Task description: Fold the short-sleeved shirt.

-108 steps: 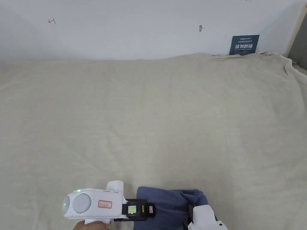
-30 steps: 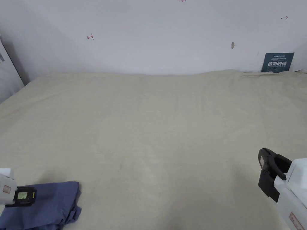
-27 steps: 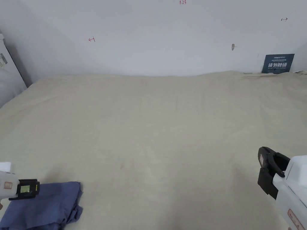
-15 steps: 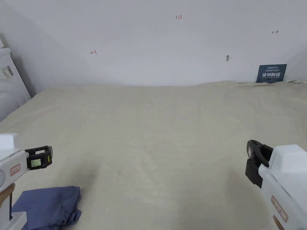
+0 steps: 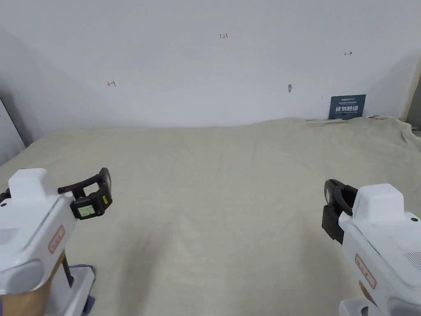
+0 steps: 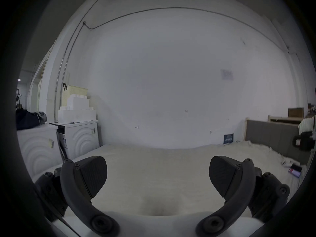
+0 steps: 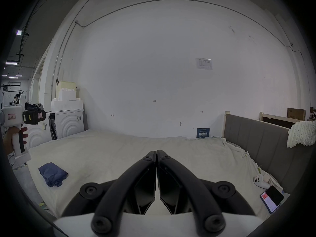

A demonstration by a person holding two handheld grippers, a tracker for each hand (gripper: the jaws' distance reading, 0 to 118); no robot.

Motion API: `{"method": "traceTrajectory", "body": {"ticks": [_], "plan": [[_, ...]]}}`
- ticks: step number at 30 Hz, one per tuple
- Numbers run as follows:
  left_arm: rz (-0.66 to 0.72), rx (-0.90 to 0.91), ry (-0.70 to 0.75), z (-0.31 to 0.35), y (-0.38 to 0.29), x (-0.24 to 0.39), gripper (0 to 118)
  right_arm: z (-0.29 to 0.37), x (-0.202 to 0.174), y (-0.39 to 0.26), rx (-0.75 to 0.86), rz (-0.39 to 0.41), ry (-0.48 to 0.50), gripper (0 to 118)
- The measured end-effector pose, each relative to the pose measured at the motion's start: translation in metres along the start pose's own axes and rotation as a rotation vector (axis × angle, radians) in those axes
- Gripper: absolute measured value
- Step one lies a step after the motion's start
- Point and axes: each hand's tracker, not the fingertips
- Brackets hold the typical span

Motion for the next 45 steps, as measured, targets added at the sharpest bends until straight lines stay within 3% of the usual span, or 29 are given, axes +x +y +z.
{"method": "traceTrajectory", "body": {"ticks": [8,11,12,16,20,33,45], "plan": [[0.095,-0.026,-0.074,0.005,-0.024,0.049,117,0.011,0.014,-0.002,0.004,-0.001,-0.023,0],[0.095,-0.025,-0.082,0.005,-0.037,0.064,112,0.014,0.019,-0.005,0.004,-0.004,-0.032,0],[0.083,-0.029,-0.078,0.008,-0.040,0.072,106,0.016,0.020,-0.006,0.004,-0.006,-0.037,0],[0.041,-0.004,-0.076,0.014,-0.054,0.095,35,0.019,0.026,-0.009,0.003,-0.015,-0.051,0],[-0.003,-0.020,-0.093,0.016,-0.064,0.113,0,0.024,0.027,-0.009,0.006,-0.014,-0.070,0],[0.007,-0.028,-0.074,0.021,-0.084,0.138,0,0.026,0.034,-0.018,0.018,0.003,-0.137,0],[-0.008,-0.021,-0.079,0.021,-0.083,0.141,0,0.024,0.035,-0.022,0.014,0.015,-0.141,0]]}}
